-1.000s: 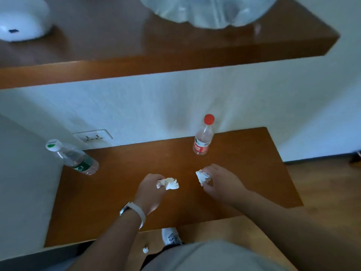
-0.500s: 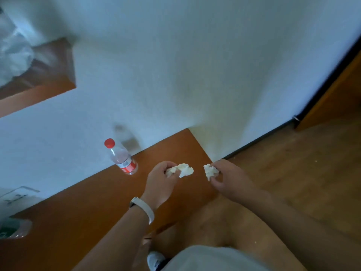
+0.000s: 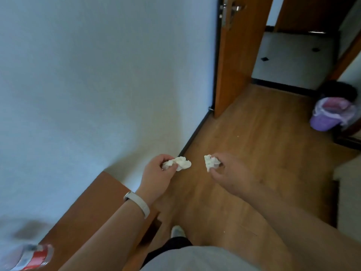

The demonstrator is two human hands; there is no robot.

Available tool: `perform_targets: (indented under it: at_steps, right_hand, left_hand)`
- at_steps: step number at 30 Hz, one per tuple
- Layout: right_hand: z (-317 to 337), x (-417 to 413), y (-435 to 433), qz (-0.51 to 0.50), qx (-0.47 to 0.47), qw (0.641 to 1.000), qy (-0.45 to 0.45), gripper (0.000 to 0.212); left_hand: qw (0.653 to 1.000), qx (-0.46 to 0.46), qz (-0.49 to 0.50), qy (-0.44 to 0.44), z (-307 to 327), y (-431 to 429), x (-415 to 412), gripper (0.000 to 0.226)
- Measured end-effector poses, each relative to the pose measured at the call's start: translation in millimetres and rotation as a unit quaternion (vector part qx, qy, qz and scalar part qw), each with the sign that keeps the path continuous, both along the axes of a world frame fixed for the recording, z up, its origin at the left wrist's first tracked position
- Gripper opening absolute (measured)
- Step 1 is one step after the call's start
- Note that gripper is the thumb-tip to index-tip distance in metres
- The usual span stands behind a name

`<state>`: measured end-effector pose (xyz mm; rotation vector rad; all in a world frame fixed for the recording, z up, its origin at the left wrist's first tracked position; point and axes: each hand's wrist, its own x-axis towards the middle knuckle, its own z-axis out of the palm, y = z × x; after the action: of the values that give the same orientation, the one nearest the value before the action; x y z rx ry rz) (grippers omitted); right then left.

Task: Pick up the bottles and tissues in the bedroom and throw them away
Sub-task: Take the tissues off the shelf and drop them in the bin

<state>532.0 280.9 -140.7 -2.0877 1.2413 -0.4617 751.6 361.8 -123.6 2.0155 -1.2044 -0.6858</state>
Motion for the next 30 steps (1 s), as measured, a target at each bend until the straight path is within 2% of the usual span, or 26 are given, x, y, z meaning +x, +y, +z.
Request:
perform_targets:
  at_steps: [3,9,17,21,30]
  right_hand:
    - [3,-31,-18,-0.063,0.018,0.998,0.005,0.014]
    - [-5,-67,-72,-0.181,0.05,0.981,0.041,0.026]
    - [19,-67,-178,-0.244,0.04,0.965,0.084,0.035]
    - [24,-78,-226,-0.274,0.017,0.957,0.094,0.036]
    - [15,-144,-273,-0.396,0.017,0.914,0.083,0.033]
  left_hand:
    - [0.999,-0.009,-0.044,0.01,-3,-46,-19,0.008]
    - [0.992,-0.006,-0.124,0.033,-17,-142,-41,0.012]
    - [0.976,0.006,-0.199,0.083,-29,-286,-50,0.011]
    - [0.965,0.009,-0.252,0.07,-29,-350,-69,0.013]
    - [0.939,0.021,-0.339,0.063,-32,-441,-138,0.016]
